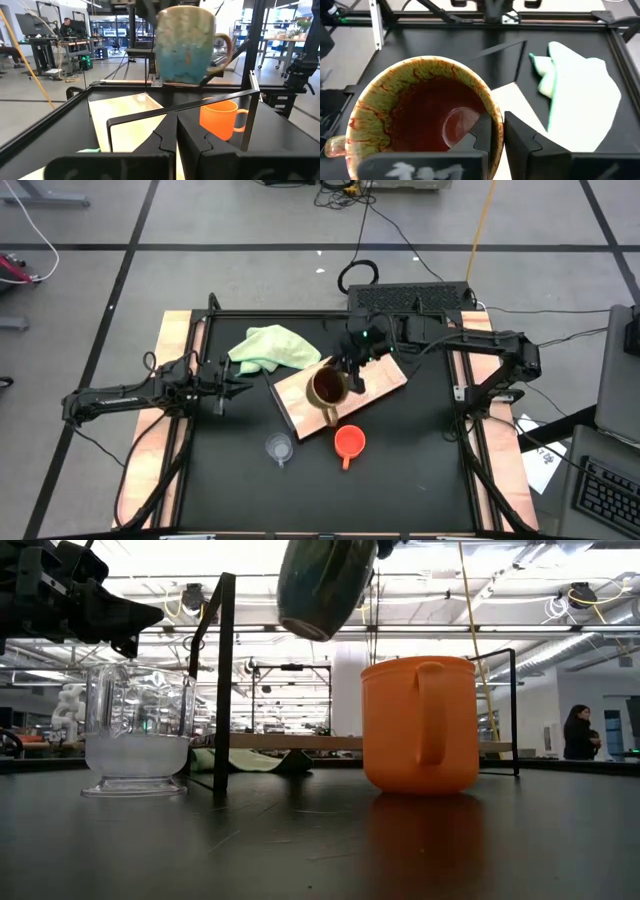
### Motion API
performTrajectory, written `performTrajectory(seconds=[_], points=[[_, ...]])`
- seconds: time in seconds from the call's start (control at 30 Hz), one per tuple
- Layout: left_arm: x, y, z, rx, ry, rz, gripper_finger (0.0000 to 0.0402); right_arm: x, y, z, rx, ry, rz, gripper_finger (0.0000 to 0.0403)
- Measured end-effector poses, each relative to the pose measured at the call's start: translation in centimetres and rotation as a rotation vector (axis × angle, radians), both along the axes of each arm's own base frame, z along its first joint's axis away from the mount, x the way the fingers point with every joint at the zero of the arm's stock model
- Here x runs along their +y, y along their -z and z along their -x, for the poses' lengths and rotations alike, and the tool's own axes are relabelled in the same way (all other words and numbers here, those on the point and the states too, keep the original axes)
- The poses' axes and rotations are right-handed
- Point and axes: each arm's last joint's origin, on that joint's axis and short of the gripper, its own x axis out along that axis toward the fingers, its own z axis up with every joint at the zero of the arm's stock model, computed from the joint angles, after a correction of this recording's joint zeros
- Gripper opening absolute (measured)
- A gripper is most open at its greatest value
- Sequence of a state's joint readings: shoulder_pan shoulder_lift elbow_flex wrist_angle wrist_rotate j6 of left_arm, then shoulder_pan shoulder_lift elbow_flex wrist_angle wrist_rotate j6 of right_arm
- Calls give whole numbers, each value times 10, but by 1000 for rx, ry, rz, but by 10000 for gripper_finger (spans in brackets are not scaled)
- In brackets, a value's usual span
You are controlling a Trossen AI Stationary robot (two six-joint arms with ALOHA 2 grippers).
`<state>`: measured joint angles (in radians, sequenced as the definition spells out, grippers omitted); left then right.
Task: Stack small to large cups/mugs on shelf
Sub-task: Put the dark green mug on the shelf
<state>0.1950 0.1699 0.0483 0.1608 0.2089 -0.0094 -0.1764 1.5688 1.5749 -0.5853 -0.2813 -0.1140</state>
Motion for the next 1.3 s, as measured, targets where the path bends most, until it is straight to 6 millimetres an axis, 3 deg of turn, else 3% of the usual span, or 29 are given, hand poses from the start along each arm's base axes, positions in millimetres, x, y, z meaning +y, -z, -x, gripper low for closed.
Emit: performTrajectory(seconds=[0.27,0.47,0.87,1.3], points=[[0,0,0,-2,0,-8,12,-26,6,1,1,-4,36,19],[0,0,0,-2,-1,-9,12,-34,39,-17,118,-36,60,19],[0,0,0,0,-3,-28,12,-39,63,-50,223,-83,60,19],[0,0,0,0,-4,-39,12,-34,76,-69,272,-121,56,19]])
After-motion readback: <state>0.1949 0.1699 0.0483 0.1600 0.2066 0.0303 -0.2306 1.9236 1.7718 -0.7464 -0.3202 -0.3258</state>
